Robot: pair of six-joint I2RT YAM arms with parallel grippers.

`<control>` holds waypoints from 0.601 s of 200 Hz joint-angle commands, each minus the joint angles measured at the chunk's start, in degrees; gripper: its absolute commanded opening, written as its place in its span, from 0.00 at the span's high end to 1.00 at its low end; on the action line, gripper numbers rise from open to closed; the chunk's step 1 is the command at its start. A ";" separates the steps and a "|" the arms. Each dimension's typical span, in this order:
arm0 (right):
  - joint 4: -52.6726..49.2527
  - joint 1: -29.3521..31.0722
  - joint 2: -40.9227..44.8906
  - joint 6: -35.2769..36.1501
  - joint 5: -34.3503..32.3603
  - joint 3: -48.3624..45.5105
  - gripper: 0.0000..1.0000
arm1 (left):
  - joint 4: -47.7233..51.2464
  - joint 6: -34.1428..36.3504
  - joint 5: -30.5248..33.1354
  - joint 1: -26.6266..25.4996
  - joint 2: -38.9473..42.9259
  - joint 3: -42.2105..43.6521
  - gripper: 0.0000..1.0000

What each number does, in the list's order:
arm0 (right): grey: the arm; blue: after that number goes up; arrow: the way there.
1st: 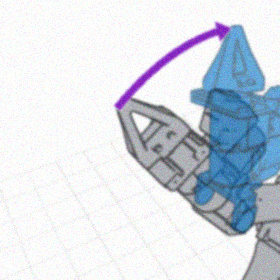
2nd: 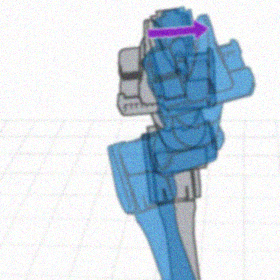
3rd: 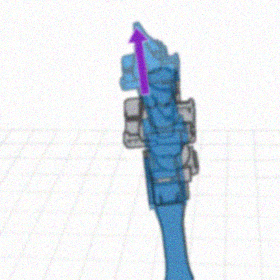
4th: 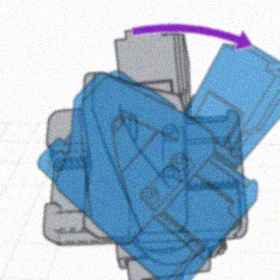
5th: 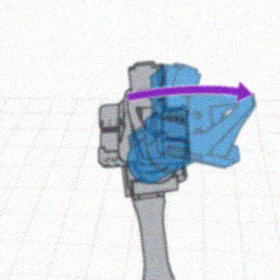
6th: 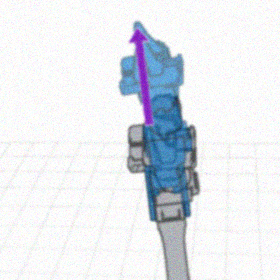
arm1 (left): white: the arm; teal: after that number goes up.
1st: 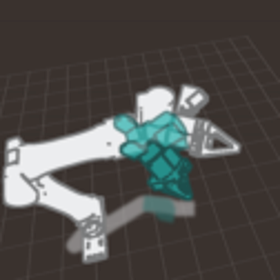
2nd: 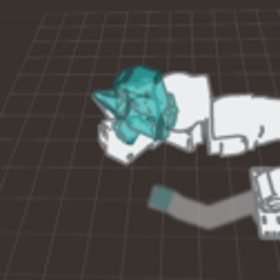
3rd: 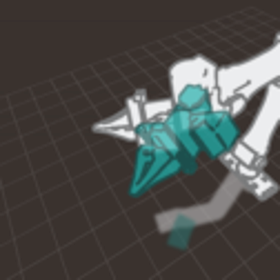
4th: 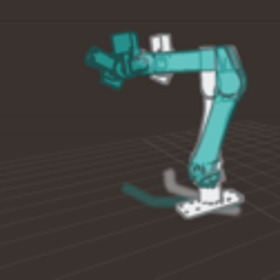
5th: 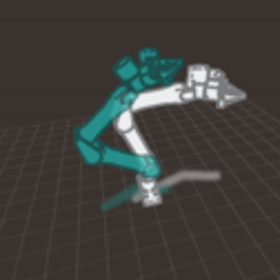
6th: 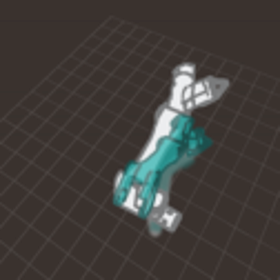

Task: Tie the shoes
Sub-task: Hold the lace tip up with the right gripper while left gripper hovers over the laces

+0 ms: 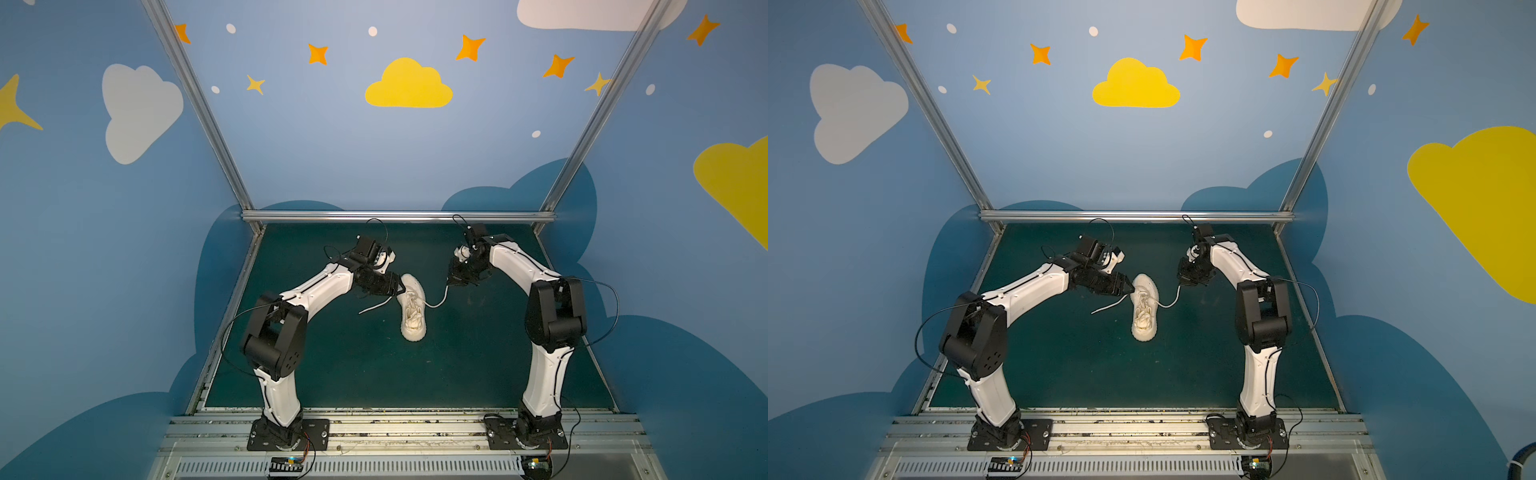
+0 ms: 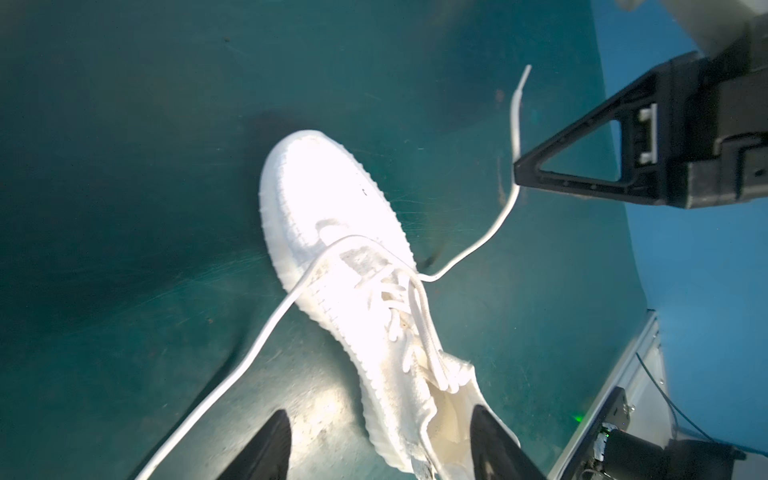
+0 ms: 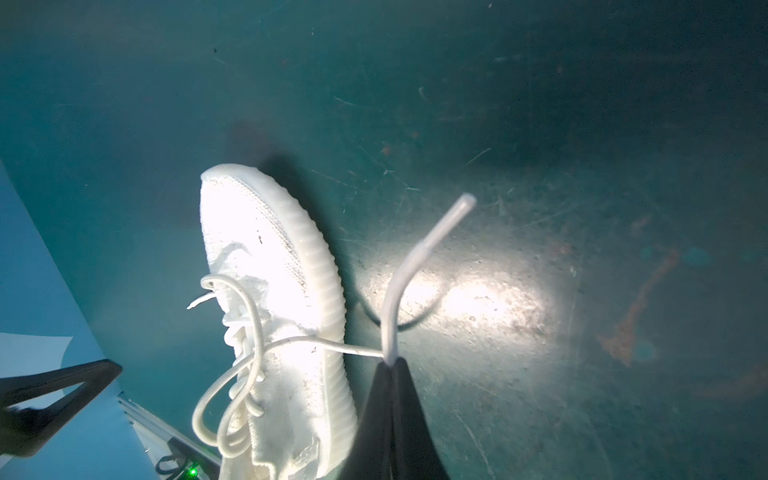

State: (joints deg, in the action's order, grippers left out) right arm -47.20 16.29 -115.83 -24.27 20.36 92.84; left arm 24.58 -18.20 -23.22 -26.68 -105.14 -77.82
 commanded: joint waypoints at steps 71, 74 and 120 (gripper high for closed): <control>1.99 0.80 6.09 -0.89 0.38 -6.80 1.00 | -2.56 2.22 -13.70 0.08 -1.08 -1.67 0.29; 1.68 0.76 5.92 -0.75 0.37 -6.45 1.00 | -2.53 2.40 -13.76 0.20 -1.30 -1.78 0.29; -1.80 1.01 4.49 -2.59 -3.21 -3.65 1.00 | -2.83 3.07 -14.86 1.60 -3.94 -3.48 0.31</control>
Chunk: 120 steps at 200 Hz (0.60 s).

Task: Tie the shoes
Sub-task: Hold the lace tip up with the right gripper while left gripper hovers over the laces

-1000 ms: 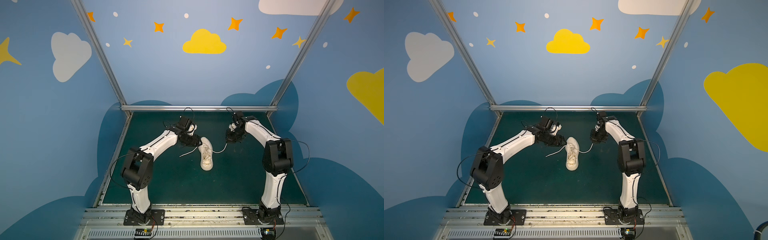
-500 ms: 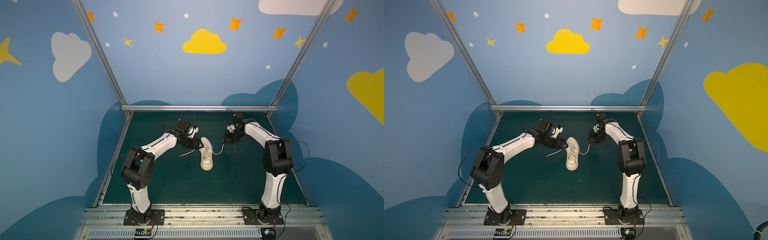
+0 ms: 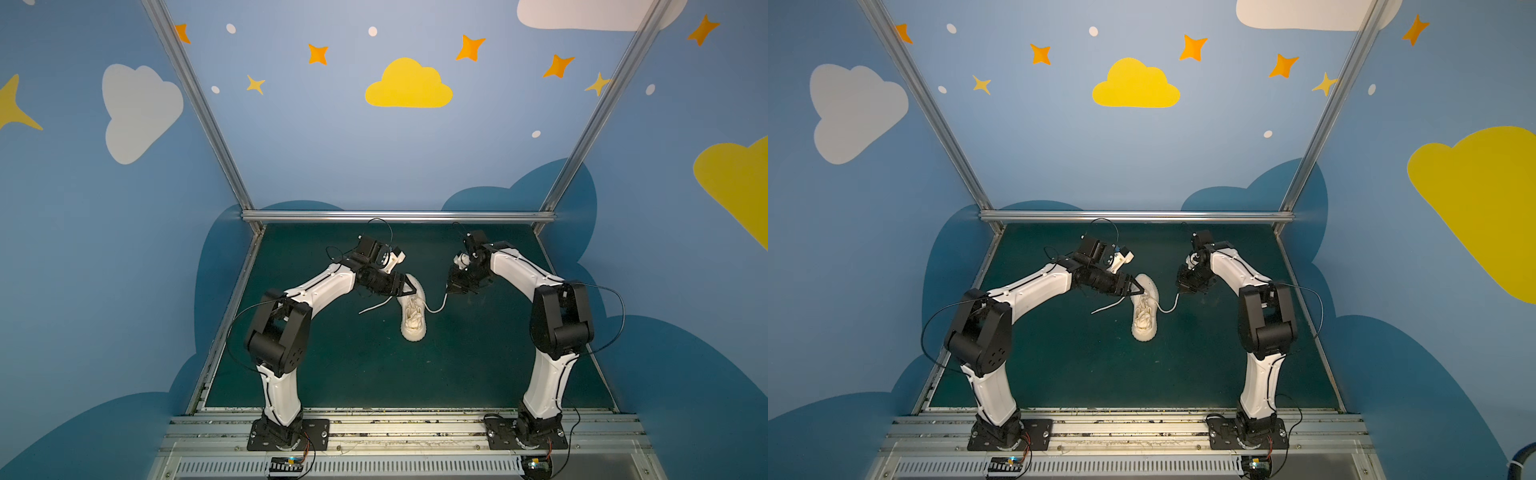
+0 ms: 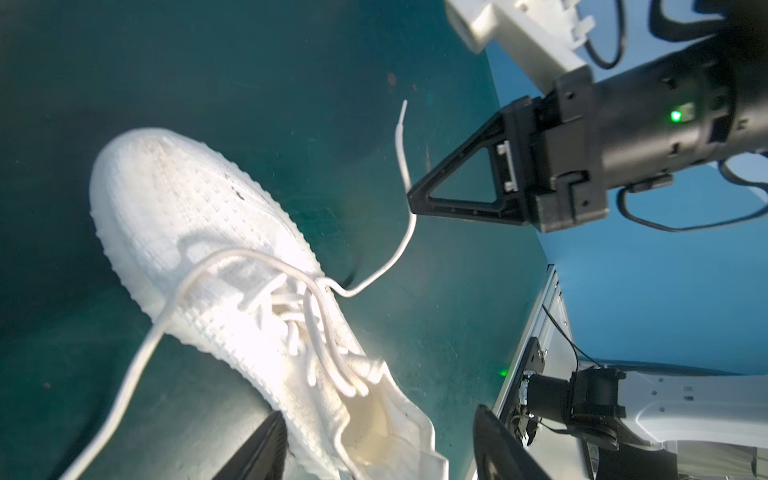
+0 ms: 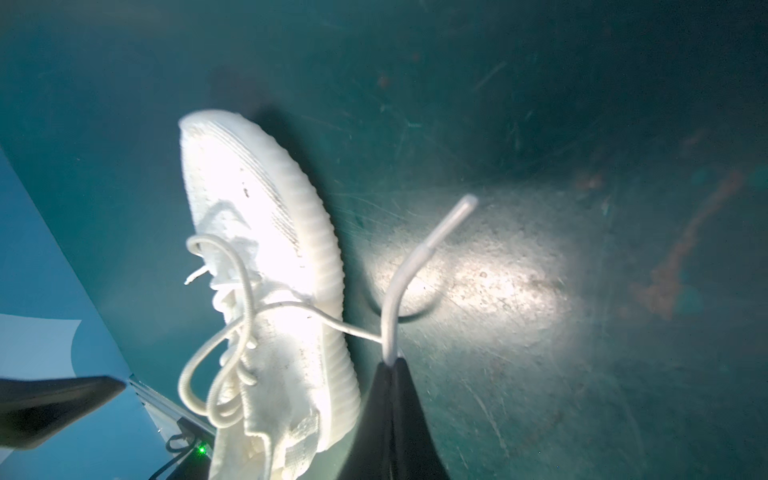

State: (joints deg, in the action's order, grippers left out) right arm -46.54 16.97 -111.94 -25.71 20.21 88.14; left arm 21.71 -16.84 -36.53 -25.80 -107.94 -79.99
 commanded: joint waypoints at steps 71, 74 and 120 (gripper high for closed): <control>-2.03 1.11 1.91 -0.96 -5.81 0.71 1.00 | -0.30 0.25 -4.38 1.28 -4.55 -2.26 0.46; -1.98 1.14 1.78 -0.88 -5.53 0.76 1.00 | -0.58 0.09 -4.68 1.24 -4.87 -2.38 0.47; -2.27 1.62 0.89 -0.66 -4.63 2.80 1.00 | 1.76 -1.51 -6.36 1.20 -9.27 -6.58 0.56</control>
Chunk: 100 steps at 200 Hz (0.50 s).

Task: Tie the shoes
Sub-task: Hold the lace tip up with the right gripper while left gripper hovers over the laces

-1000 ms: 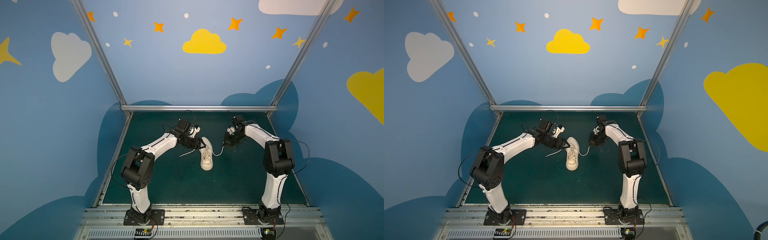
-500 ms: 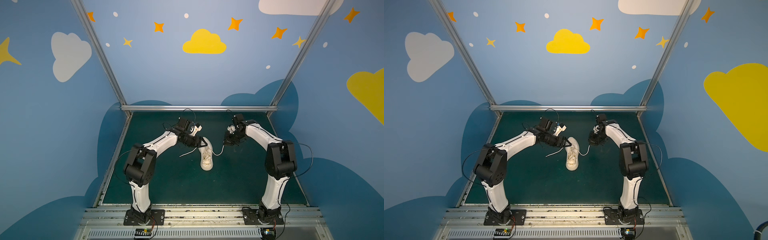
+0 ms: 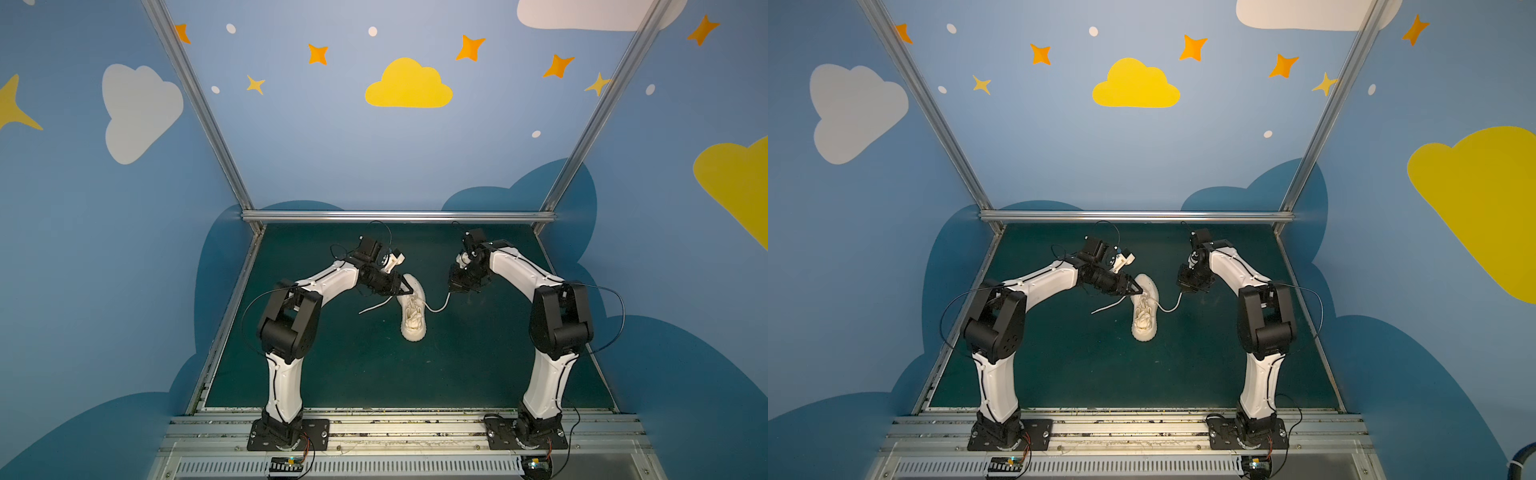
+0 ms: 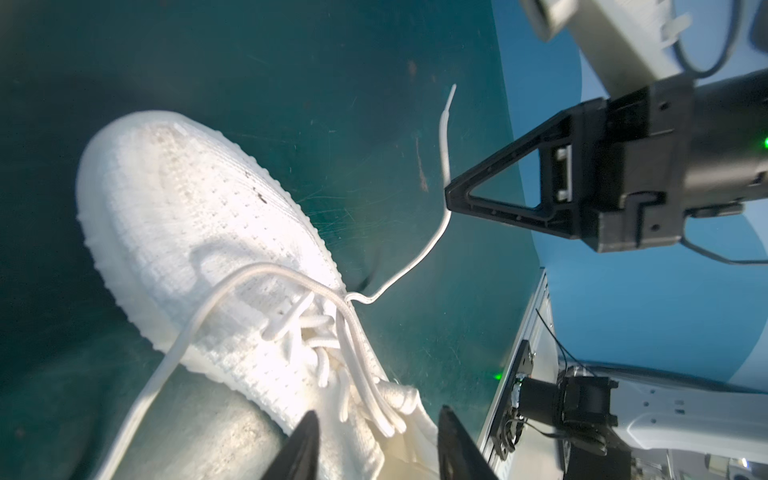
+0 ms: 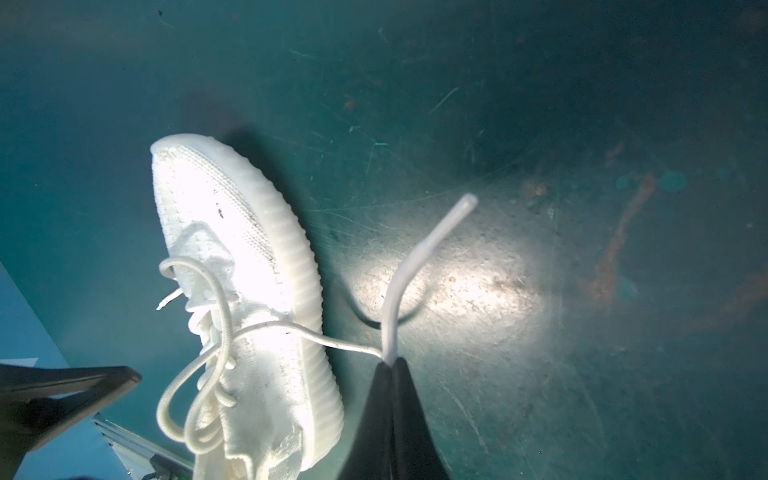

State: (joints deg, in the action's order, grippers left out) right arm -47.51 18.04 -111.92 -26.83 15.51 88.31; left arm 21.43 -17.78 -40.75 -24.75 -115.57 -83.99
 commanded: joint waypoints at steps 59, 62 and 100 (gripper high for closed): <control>-2.06 0.50 2.21 0.78 -0.65 3.32 1.00 | 4.80 -0.68 -1.58 -0.65 -4.82 -4.78 0.59; -2.06 0.52 2.27 0.73 -0.65 3.31 1.00 | 5.16 -0.60 -1.79 -0.71 -5.12 -5.12 0.59; -2.59 0.44 3.27 1.05 -1.09 3.15 1.00 | 5.57 -0.83 -2.08 -1.64 -6.32 -6.33 0.60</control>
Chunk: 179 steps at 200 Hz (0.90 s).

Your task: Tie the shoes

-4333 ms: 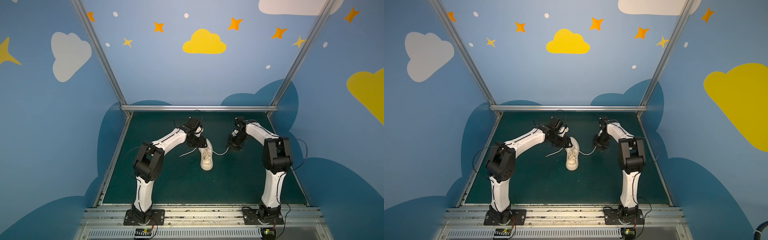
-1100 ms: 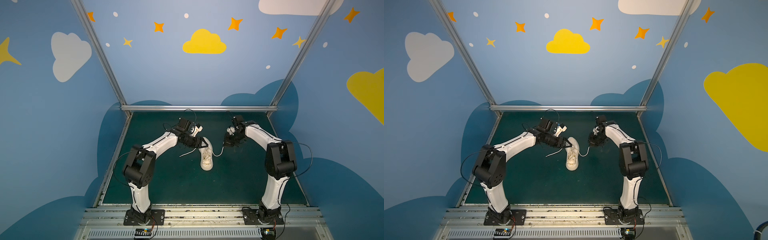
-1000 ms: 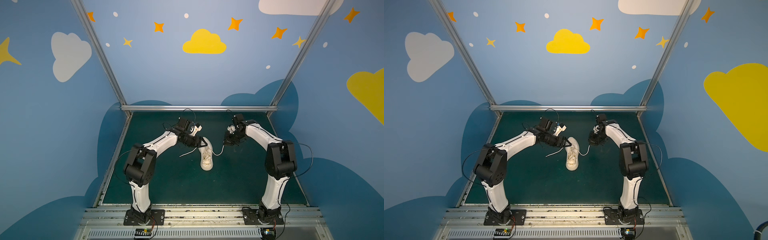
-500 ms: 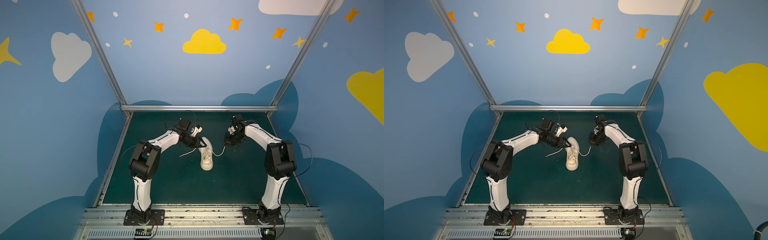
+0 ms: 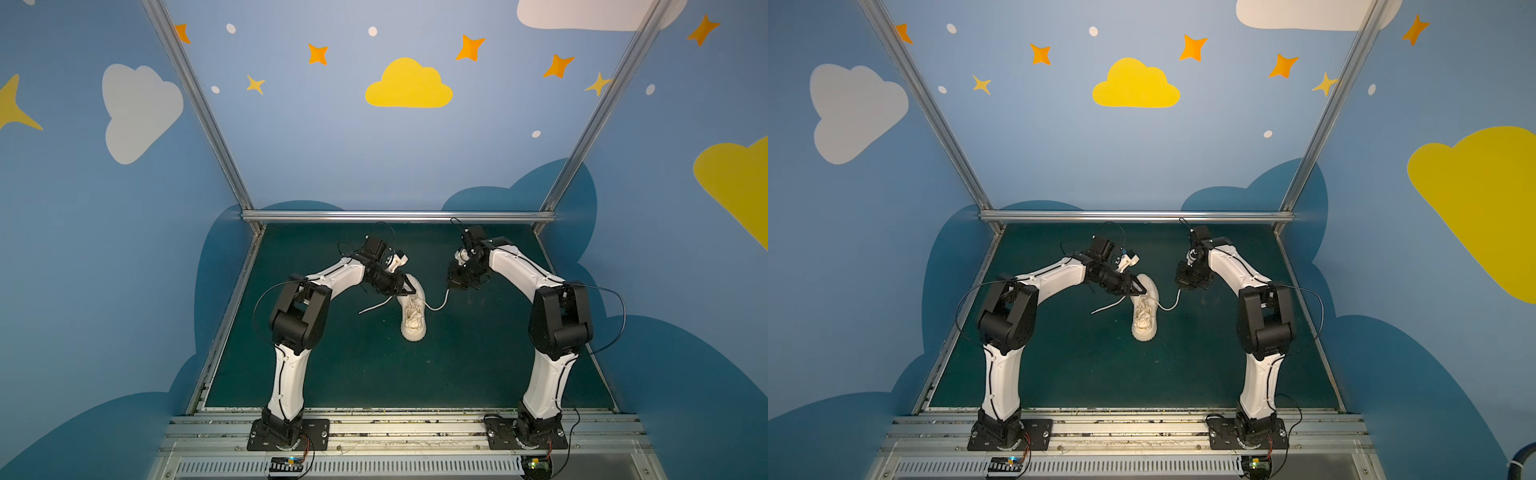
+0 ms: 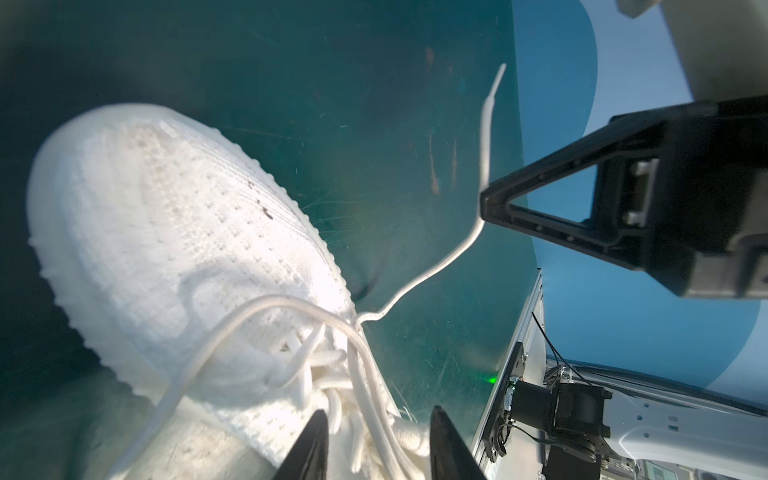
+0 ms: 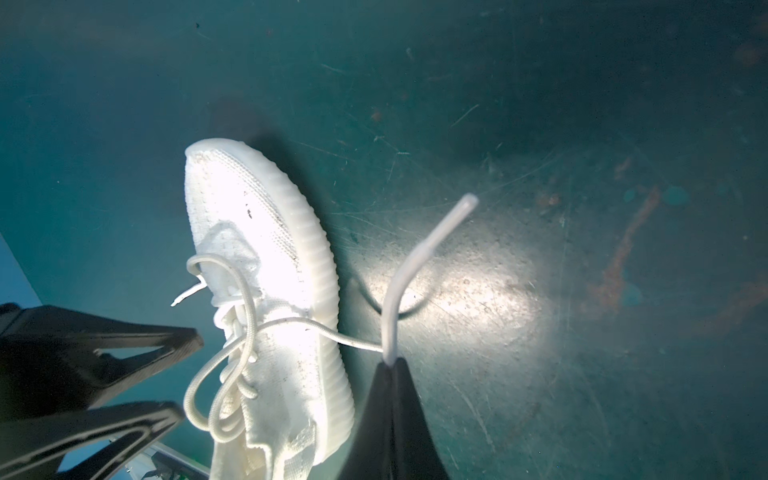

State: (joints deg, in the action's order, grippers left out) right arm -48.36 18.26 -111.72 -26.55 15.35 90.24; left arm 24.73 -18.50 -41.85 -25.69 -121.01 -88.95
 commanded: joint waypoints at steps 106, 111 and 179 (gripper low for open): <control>-0.83 -0.07 7.28 0.53 -1.49 -1.96 1.00 | 2.86 0.73 -1.53 -2.24 -1.33 -2.13 0.63; -0.77 -0.10 7.43 0.45 -1.40 -2.17 1.00 | 3.70 1.07 -1.26 -2.18 -1.72 -2.59 0.63; -0.60 -0.24 10.13 0.20 -1.82 -3.68 1.00 | 4.64 2.47 -1.30 -2.46 -3.74 -4.39 0.69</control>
State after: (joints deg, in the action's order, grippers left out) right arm -48.64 18.20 -104.55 -26.55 14.28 87.57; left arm 28.40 -16.97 -42.65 -27.88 -123.94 -92.27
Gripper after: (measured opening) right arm 0.045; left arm 0.320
